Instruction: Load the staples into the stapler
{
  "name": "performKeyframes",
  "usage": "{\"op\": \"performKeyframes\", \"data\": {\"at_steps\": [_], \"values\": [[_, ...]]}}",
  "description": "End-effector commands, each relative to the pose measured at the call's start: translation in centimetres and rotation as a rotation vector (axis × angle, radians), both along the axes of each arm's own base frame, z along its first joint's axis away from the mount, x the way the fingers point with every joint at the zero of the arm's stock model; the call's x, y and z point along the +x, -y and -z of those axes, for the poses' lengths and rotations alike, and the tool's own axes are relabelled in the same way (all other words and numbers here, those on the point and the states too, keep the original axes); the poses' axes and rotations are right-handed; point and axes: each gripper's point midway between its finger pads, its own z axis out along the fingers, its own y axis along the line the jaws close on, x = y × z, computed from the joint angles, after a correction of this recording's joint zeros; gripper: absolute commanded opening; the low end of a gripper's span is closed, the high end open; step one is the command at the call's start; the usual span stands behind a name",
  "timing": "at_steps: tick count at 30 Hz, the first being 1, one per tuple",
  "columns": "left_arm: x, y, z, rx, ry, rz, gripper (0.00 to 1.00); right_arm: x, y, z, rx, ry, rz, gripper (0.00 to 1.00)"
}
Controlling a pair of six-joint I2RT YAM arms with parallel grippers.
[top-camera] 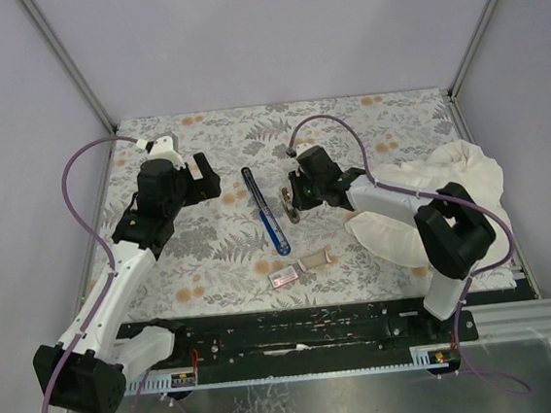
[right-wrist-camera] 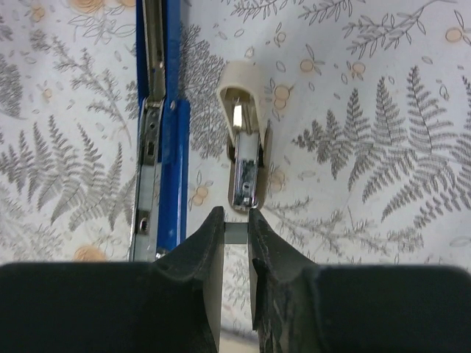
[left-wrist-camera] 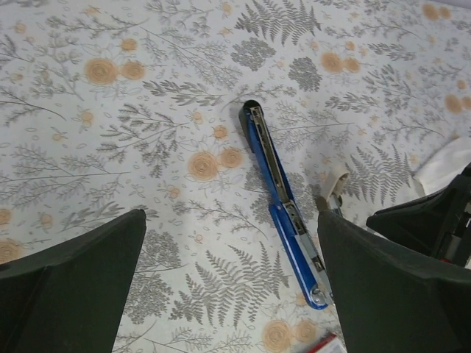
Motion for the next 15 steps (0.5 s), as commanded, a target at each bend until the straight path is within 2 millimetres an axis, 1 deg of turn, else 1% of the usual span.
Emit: {"op": "performKeyframes", "data": {"at_steps": [1,3,7,11,15], "values": [[0.4,-1.9,-0.6,0.070,0.043,-0.060,1.00,2.9,-1.7,-1.1,-0.013,0.089,-0.007,0.16],[0.3,-2.1,-0.5,0.073,0.041,-0.066,1.00,3.2,-2.1,-0.5,-0.021,0.083,-0.012,0.16],[0.4,-1.9,-0.4,0.058,0.035,-0.062,1.00,3.6,-2.7,0.3,-0.030,0.072,-0.019,0.16],[0.5,-1.3,-0.1,0.023,0.028,-0.041,1.00,3.6,-2.9,0.9,-0.046,0.064,-0.018,0.15],[0.5,-1.3,0.1,0.017,0.019,-0.039,1.00,3.5,-2.9,1.2,-0.046,0.053,-0.021,0.15]]}}
